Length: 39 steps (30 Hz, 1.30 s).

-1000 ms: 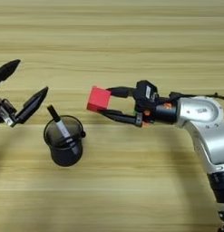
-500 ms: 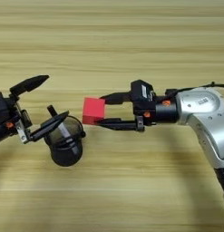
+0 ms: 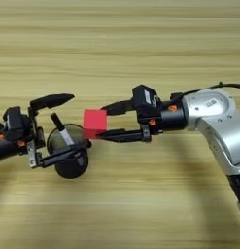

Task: Move the objects on the table

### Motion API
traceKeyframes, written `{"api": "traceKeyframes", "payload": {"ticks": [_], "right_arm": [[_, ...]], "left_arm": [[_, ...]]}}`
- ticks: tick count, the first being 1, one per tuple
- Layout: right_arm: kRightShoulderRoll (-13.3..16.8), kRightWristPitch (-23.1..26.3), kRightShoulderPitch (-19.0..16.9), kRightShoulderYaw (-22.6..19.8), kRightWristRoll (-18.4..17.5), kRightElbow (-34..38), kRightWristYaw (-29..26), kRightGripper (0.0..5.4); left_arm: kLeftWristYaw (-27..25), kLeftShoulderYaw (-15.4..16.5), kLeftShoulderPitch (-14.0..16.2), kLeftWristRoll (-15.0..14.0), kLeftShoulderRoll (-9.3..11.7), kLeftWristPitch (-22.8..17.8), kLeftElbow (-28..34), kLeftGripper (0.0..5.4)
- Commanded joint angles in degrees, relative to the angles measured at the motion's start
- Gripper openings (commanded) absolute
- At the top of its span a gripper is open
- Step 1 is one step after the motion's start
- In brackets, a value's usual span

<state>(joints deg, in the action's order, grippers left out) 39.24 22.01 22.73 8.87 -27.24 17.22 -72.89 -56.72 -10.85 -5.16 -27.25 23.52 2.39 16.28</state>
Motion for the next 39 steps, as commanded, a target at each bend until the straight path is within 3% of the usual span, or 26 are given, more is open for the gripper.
{"api": "traceKeyframes", "payload": {"ticks": [1, 19, 39], "right_arm": [[0.9, 0.6, 1.8, 0.8, 0.1, 1.0, -0.4, 2.27], [0.8, 0.6, 2.9, 3.3, 0.6, 2.1, -0.3, 2.27], [0.9, -0.2, 3.5, 4.2, 0.8, 2.1, -0.3, 2.27]], "left_arm": [[-0.8, -0.4, -0.3, -0.1, 0.7, -1.2, 1.4, 5.4], [-1.1, -1.3, 0.0, 2.2, 0.3, 0.3, -0.7, 5.4], [-1.8, -2.3, -0.2, 3.2, -0.2, 1.2, -2.4, 3.26]]}}
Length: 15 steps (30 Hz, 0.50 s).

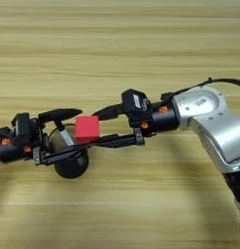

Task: Move the objects on the table

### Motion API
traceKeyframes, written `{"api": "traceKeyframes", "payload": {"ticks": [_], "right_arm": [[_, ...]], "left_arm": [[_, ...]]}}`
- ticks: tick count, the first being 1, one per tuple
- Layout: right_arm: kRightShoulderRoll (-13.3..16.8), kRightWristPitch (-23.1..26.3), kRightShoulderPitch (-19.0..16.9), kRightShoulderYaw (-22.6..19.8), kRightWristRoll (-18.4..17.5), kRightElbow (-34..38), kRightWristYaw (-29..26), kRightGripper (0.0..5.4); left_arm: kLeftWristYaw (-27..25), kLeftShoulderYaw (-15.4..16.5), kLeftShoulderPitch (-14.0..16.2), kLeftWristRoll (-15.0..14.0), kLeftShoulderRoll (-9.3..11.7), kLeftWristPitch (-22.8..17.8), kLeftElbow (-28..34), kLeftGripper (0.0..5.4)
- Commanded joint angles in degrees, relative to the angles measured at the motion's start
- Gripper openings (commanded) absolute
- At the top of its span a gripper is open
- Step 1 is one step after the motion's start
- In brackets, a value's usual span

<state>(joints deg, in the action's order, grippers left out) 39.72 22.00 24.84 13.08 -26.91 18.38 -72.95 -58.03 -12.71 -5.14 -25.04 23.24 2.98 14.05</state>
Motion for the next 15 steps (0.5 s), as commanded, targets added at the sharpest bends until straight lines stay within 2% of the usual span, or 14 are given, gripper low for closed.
{"api": "traceKeyframes", "payload": {"ticks": [1, 9, 15], "right_arm": [[0.4, -0.3, 1.3, 0.0, 0.5, 0.9, -0.3, 2.27], [0.4, -0.7, 1.3, 0.0, 1.2, 0.0, -0.5, 2.25], [0.2, -1.2, 1.5, 0.0, 1.7, -0.9, -0.8, 2.24]], "left_arm": [[-0.5, -0.4, -0.3, 1.0, 0.1, 0.6, -0.2, 3.07], [-0.7, -0.4, -0.2, 1.0, 0.2, 0.7, -0.2, 2.34], [-0.7, -0.3, -0.2, 1.2, 0.2, 0.9, -0.4, 2.3]]}}
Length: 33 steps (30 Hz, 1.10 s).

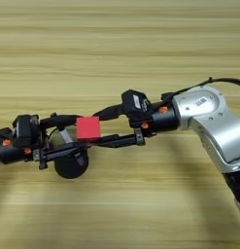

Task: Move the objects on the table

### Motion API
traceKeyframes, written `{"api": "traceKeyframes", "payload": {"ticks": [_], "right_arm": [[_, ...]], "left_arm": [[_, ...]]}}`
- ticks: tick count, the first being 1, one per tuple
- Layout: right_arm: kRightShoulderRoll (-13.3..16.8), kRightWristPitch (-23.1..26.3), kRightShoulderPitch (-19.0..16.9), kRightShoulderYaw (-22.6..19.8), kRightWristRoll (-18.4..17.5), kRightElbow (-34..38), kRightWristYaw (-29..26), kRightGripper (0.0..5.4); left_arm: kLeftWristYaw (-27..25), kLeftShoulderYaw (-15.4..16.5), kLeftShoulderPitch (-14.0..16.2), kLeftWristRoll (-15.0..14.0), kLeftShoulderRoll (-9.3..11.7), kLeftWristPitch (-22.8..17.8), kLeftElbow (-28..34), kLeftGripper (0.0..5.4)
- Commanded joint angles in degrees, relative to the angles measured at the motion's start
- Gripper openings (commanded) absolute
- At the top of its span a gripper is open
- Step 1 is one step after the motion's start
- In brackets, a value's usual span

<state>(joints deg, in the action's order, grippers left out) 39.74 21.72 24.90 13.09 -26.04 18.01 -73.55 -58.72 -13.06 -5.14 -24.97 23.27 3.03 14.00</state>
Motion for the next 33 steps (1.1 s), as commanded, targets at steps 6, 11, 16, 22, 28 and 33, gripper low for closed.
{"api": "traceKeyframes", "payload": {"ticks": [6, 11, 16, 22, 28, 33], "right_arm": [[0.1, -1.4, 1.6, 0.2, 1.3, -1.5, -0.2, 2.24], [-0.2, -1.8, 1.8, 0.4, 1.7, -2.0, -0.2, 2.53], [-0.6, -2.1, 2.0, 0.2, 1.9, -2.5, -0.1, 3.05], [-1.1, -2.5, 2.3, -0.1, 1.7, -3.1, 0.0, 3.62], [-1.3, -2.7, 2.4, -0.3, 1.5, -3.4, -0.2, 4.24], [-1.4, -2.3, 2.5, -0.9, 0.8, -2.9, -0.2, 4.78]], "left_arm": [[-0.3, 0.1, -0.3, 1.1, 0.2, 1.1, -0.7, 2.29], [-0.6, 0.1, -0.4, 1.1, 0.2, 1.3, -1.2, 2.28], [-0.6, 0.1, -0.6, 1.1, 0.1, 1.7, -1.7, 2.15], [-0.5, 0.2, -0.7, 1.0, 0.1, 2.1, -2.2, 2.15], [-0.4, 0.2, -0.8, 1.0, 0.0, 2.4, -2.6, 2.15], [-0.3, 0.1, -0.9, 1.1, -0.2, 2.7, -2.7, 2.15]]}}
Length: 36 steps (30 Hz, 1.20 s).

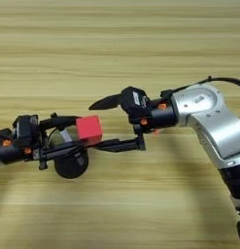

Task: Move the objects on the table

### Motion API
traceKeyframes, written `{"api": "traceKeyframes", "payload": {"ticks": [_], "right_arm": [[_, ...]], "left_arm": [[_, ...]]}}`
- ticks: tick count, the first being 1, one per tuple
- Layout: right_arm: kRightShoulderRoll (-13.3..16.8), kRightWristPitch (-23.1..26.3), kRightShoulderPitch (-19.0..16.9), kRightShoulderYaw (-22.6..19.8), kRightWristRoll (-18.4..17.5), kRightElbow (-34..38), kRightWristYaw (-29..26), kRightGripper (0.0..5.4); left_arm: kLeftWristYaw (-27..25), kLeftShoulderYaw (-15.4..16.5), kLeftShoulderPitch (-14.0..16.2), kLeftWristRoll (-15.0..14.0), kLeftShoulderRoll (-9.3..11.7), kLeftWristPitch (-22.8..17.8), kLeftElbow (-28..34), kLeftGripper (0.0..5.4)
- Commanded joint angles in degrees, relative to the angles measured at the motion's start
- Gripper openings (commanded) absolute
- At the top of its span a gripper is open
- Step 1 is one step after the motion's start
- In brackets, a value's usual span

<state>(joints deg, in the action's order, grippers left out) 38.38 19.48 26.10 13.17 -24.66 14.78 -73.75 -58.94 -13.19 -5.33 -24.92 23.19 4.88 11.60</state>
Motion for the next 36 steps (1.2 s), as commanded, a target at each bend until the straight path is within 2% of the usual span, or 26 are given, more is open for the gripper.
{"api": "traceKeyframes", "payload": {"ticks": [1, 6, 11, 14, 20, 26, 29, 31, 36], "right_arm": [[-0.2, 0.3, 1.4, -1.3, -1.2, 0.6, 0.1, 4.84], [-1.1, 2.0, 2.1, -4.0, -5.3, 1.9, 0.9, 5.36], [-3.1, 3.1, 2.6, -8.7, -9.2, 1.8, 5.1, 5.4], [-4.2, 2.5, 2.2, -11.5, -9.9, 0.8, 8.3, 5.4], [-6.1, 1.6, 0.2, -15.1, -10.8, 0.2, 12.7, 5.4], [-9.5, 0.1, -2.0, -17.9, -10.0, -1.4, 19.3, 5.4], [-11.7, -0.9, -3.1, -18.0, -8.8, -2.1, 23.1, 5.4], [-13.2, -1.6, -4.0, -17.4, -8.1, -2.1, 25.1, 5.4], [-16.0, -3.5, -6.5, -15.7, -6.5, -1.5, 27.5, 5.4]], "left_arm": [[-0.1, 0.3, -0.7, 1.0, -0.1, 0.8, -0.3, 2.15], [0.0, 0.3, -0.5, 1.0, -0.3, 1.1, -0.7, 2.15], [0.6, 0.9, -0.2, 0.6, -0.6, 1.5, -1.3, 2.15], [1.4, 1.9, -0.3, 0.3, -1.1, 1.7, -1.9, 2.15], [4.4, 6.0, -1.5, -1.6, -3.4, 2.0, -3.4, 2.15], [11.1, 12.2, -3.8, -2.0, -6.4, 3.0, -7.5, 2.15], [16.1, 15.9, -5.6, -0.9, -7.5, 3.8, -11.7, 2.15], [20.3, 17.5, -7.0, 2.4, -7.8, 5.5, -16.0, 2.15], [26.9, 20.1, -9.6, 6.2, -8.1, 7.1, -25.1, 2.15]]}}
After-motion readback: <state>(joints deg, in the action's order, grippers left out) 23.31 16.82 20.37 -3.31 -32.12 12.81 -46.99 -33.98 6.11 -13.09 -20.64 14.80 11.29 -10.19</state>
